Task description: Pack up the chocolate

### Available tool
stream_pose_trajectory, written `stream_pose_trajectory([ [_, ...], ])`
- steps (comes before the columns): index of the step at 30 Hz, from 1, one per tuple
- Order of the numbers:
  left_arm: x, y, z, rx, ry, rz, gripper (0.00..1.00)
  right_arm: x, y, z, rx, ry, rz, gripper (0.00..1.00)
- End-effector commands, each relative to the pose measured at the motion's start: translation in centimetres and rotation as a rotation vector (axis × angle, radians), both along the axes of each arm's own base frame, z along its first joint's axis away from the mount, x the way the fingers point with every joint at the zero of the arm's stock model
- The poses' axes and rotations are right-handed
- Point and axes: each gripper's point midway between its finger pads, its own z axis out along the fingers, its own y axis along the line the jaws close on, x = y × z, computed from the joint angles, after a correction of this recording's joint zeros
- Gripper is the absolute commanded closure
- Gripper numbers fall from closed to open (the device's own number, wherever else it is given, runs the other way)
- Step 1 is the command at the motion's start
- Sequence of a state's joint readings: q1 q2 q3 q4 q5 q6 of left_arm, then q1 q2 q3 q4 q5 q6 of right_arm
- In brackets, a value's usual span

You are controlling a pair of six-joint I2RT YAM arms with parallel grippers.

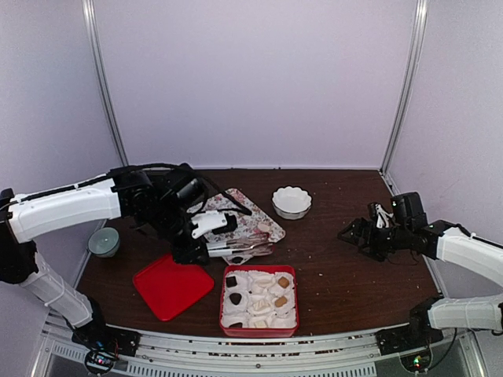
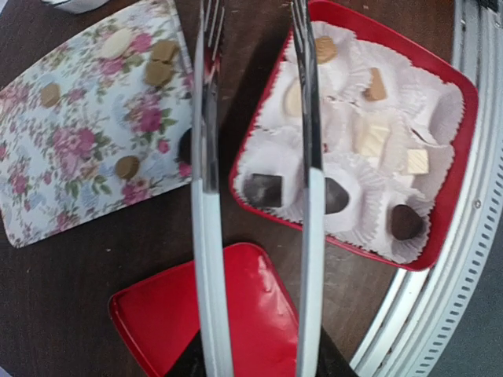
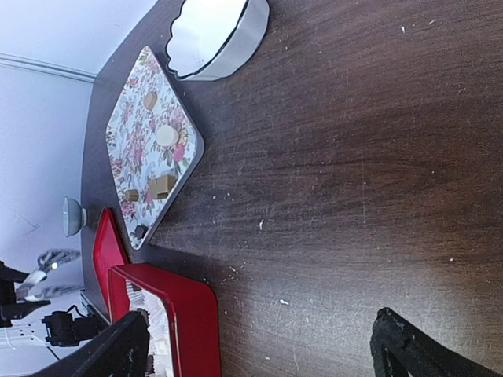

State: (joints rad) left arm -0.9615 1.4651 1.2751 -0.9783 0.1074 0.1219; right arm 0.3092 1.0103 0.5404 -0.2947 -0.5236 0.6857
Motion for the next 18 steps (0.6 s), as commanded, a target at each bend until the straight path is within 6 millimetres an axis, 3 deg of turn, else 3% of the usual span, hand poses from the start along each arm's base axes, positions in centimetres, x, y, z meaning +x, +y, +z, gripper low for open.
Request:
stream_pose_trajectory([
  [1, 4.7, 1.6, 0.9, -0.009, -0.038, 0.165, 0.65, 1.3, 0.6, 2.0, 0.018, -0.059, 0.013, 0.00],
  [6, 8.1, 2.9, -0.8, 0.069, -0.031, 0.258, 0.64, 1.5, 0.5, 2.1, 0.010, -0.062, 0.004, 0.00],
  [18, 8.1, 1.8, -5.3, 0.138, 0.063, 0.201, 0.62, 1.4, 0.2, 1.5, 0.008, -0.049, -0.016, 0.00],
])
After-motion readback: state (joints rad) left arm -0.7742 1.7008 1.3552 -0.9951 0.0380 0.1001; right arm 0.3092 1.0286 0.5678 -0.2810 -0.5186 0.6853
